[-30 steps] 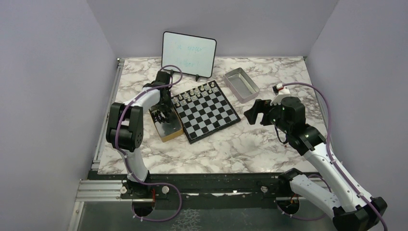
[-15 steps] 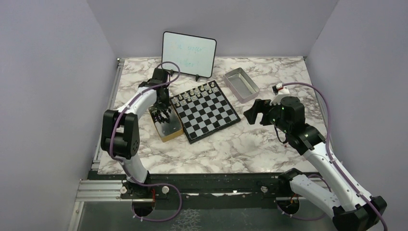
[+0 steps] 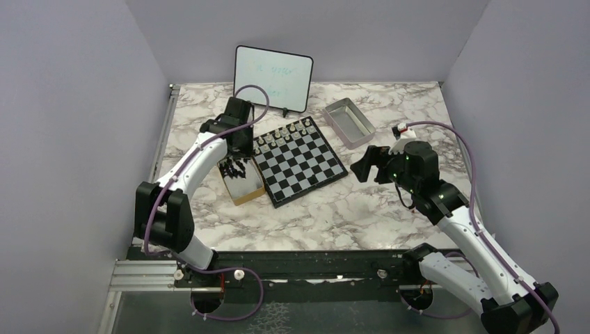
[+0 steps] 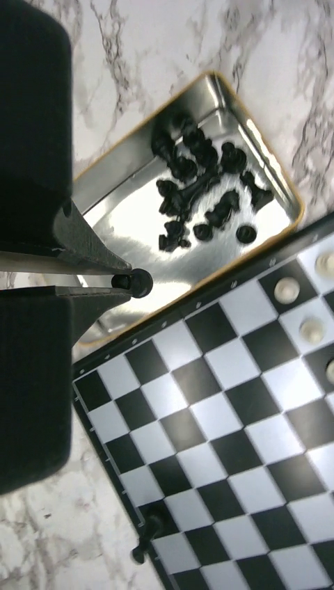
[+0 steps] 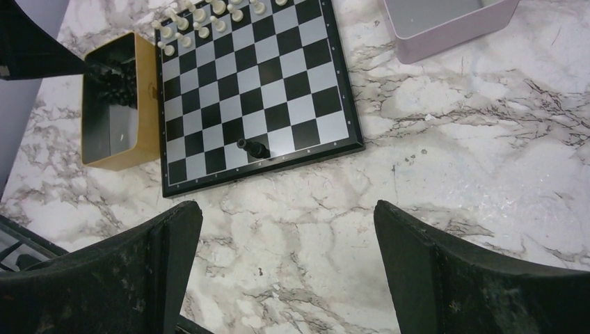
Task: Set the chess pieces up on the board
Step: Place the chess piece on the chessboard.
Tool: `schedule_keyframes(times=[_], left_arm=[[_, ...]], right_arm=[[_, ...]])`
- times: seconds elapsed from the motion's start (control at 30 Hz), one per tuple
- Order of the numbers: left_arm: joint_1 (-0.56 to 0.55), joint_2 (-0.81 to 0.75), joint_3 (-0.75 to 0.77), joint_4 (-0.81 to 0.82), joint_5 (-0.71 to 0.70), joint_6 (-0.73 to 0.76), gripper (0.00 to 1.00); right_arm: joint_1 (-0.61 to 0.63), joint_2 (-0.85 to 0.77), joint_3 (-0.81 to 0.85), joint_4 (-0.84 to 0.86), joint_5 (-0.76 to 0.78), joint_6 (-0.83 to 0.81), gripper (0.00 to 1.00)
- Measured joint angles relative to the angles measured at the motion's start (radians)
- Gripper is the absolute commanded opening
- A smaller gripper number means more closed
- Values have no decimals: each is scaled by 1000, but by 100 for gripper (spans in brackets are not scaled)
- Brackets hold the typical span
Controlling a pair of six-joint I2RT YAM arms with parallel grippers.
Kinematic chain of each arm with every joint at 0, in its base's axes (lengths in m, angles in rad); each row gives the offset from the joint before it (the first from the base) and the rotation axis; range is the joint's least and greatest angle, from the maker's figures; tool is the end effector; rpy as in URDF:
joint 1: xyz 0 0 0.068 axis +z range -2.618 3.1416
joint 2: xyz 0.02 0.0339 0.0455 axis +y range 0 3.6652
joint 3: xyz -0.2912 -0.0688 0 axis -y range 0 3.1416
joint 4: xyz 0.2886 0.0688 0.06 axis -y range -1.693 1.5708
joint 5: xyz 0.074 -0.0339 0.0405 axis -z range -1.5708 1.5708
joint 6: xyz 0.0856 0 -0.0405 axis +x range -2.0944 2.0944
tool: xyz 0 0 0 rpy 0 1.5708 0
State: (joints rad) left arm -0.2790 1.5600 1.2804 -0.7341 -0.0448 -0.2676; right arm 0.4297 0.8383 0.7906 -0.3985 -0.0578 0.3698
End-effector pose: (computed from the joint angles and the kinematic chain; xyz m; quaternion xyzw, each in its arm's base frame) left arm 0.3809 -0.1051 0.2473 -0.0007 0.9612 -0.0535 0.2705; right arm 0.2345 0.1129 0.3074 -0.0407 0.8448 0.2299 0.4814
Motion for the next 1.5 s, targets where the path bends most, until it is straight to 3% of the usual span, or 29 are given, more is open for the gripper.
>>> schedule_keyframes(times=[0.23,0.27,0.53,1.5], left_arm=[[-201,-40,-22,-35,0,-13,6],[-277,-39,-28,-47,-1,-27,6],[-341,2,-28,-53,-28,-52,6],[-349,98,-150,56,-31,-76,7]], right_arm=[[0,-2,2,-8,-3,-5,99],[0,-2,6,-16,-3,-5,100],[0,-16,6,-15,-3,-5,100],[0,-17,6,-15,8,-5,100]])
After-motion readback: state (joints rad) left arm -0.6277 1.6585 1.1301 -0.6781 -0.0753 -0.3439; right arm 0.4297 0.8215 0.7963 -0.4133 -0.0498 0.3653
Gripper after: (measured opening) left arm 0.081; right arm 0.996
